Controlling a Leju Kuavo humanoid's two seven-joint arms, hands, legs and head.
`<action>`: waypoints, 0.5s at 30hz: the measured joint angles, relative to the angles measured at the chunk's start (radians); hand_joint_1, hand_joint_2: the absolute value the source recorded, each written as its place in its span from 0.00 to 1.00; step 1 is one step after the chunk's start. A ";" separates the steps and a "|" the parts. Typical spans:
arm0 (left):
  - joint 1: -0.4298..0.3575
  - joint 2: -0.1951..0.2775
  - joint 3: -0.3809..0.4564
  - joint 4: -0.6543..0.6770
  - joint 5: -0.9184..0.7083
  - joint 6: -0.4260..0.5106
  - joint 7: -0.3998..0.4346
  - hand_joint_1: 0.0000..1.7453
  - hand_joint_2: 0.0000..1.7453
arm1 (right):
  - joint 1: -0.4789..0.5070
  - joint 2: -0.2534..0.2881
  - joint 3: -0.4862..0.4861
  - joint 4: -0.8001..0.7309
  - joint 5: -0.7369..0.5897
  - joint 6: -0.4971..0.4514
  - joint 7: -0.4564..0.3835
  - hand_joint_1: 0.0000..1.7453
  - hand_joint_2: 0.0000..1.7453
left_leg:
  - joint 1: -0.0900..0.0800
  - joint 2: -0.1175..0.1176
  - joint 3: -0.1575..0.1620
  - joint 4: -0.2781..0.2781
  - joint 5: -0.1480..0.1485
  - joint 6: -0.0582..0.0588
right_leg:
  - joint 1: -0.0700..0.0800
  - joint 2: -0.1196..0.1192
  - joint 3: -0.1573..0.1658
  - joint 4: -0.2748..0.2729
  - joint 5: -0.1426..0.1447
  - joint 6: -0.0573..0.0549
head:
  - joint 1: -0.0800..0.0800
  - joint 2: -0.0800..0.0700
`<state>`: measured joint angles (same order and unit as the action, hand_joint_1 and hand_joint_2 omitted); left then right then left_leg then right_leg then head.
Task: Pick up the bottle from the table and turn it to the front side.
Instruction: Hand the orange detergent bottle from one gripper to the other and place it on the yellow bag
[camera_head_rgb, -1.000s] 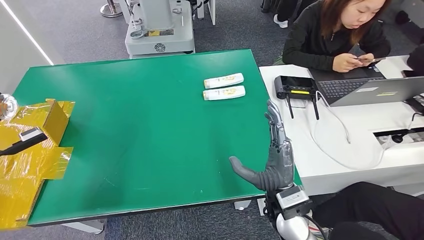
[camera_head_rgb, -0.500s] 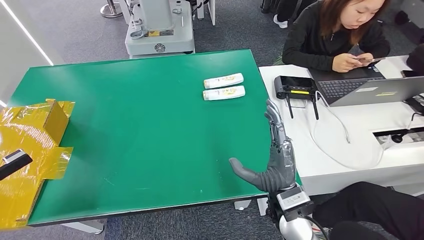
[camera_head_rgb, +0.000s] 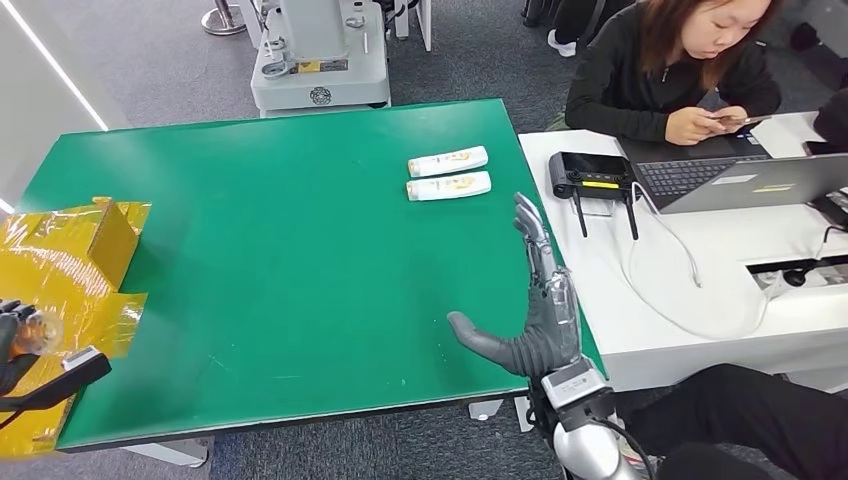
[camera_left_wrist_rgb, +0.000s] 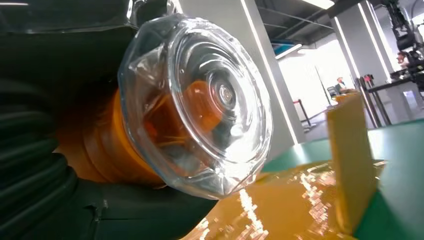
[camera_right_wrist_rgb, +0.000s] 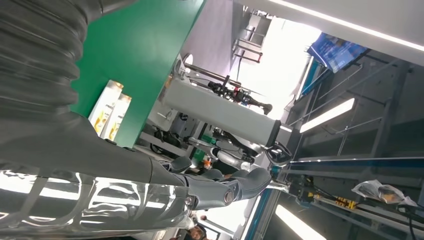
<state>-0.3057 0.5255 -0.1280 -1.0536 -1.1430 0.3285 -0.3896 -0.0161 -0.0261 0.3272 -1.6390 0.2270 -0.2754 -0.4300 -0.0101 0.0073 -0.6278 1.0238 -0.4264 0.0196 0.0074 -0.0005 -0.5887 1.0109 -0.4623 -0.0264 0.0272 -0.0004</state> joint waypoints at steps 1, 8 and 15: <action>-0.001 -0.009 -0.003 0.000 -0.005 -0.004 0.000 1.00 1.00 | -0.003 0.000 0.003 0.003 0.000 0.000 0.000 0.00 1.00 | 0.000 0.000 0.000 0.000 0.000 0.000 | 0.000 0.000 0.000 0.000 0.000 0.000 | 0.000 0.000; -0.042 -0.051 -0.041 0.010 -0.017 0.000 -0.008 1.00 1.00 | -0.026 0.000 0.018 0.025 -0.007 -0.003 0.001 0.00 1.00 | 0.000 0.000 0.000 0.000 0.000 0.000 | 0.000 0.000 0.000 0.000 0.001 0.000 | 0.000 0.000; -0.103 -0.078 -0.119 0.074 -0.075 0.093 0.016 1.00 1.00 | -0.028 0.000 0.031 0.037 -0.010 -0.010 0.002 0.00 1.00 | 0.000 -0.001 0.000 0.000 0.000 0.000 | 0.000 -0.001 0.000 0.000 0.001 0.000 | 0.000 0.000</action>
<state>-0.4084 0.4474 -0.2469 -0.9796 -1.2183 0.4211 -0.3735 -0.0441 -0.0263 0.3581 -1.6017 0.2174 -0.2858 -0.4278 -0.0100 0.0064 -0.6279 1.0241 -0.4261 0.0193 0.0075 -0.0014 -0.5888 1.0110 -0.4616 -0.0266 0.0272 -0.0004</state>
